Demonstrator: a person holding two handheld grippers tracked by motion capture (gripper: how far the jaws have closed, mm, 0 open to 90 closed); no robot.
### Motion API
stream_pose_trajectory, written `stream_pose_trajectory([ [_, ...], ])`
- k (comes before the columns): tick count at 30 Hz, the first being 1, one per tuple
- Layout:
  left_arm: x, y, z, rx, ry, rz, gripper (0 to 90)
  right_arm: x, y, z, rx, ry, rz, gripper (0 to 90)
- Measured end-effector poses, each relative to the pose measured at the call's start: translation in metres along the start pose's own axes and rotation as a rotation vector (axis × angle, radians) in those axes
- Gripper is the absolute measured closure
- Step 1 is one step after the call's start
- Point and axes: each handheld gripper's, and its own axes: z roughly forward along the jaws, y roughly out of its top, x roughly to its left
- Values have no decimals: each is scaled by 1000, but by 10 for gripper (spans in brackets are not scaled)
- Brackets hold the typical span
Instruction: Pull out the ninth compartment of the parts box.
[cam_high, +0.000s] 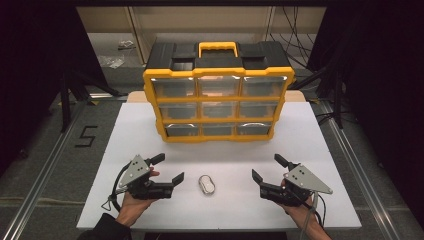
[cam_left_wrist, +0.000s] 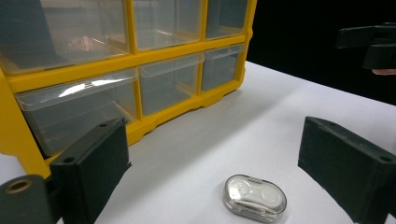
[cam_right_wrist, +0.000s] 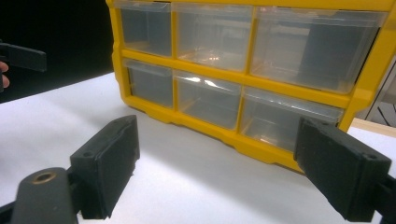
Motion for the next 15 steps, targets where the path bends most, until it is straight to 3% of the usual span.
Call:
stream_pose_trajectory([
  [15, 1, 0, 0, -5, 1, 2, 83, -3, 1, 1, -5, -8, -19, 155],
])
